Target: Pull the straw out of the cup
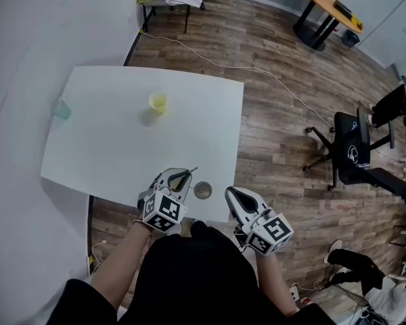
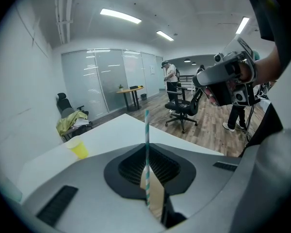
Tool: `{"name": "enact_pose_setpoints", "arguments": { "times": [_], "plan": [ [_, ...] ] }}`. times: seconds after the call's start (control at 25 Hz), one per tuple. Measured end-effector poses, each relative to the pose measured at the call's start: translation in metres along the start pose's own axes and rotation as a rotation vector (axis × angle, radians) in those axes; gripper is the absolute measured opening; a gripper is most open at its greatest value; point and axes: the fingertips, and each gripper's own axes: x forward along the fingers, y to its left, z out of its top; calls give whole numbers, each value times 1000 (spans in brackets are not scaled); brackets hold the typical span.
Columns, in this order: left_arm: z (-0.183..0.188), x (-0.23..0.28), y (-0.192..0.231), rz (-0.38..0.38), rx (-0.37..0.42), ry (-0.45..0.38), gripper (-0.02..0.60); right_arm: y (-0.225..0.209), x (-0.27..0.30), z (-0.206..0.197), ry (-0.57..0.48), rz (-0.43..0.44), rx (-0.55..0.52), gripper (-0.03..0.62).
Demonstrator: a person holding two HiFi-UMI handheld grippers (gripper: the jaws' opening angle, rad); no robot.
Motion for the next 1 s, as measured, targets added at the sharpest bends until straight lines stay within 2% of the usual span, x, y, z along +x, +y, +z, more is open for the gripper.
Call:
{"name": "enact_pose_setpoints", "arguments": {
  "times": [0.48, 0.84, 1.0],
  "plan": [
    [22, -36, 10, 35, -14, -113, 31, 28, 1, 0, -29, 3, -19, 17],
    [49, -78, 23, 42, -40, -244, 31, 52, 4, -3, -49, -19, -29, 17],
    [54, -104, 30, 52, -78, -298, 31, 65, 3, -4, -65, -34, -36, 17]
  ]
}}
